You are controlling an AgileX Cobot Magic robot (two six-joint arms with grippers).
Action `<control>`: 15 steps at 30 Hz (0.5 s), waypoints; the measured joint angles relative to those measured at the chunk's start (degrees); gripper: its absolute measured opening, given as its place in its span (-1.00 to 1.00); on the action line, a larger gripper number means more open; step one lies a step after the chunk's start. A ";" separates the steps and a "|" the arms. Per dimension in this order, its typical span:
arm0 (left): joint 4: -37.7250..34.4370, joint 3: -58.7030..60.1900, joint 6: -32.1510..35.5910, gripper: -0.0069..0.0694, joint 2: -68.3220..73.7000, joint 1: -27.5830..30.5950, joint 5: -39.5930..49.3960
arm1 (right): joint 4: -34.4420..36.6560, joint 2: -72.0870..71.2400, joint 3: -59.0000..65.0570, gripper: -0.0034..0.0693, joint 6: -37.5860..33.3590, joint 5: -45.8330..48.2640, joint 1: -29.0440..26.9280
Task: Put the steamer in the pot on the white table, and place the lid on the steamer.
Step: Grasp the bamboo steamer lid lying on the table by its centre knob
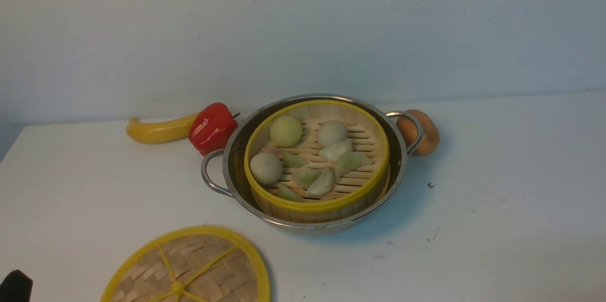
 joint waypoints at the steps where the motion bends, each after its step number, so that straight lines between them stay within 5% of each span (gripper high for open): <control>1: 0.00 0.00 0.04 -0.19 0.00 0.00 0.00 | 0.00 0.00 0.00 -0.25 0.72 -0.12 0.00; 15: 0.00 0.00 0.04 -0.19 0.00 0.00 0.00 | 0.13 0.00 0.00 -0.24 2.50 -0.72 0.00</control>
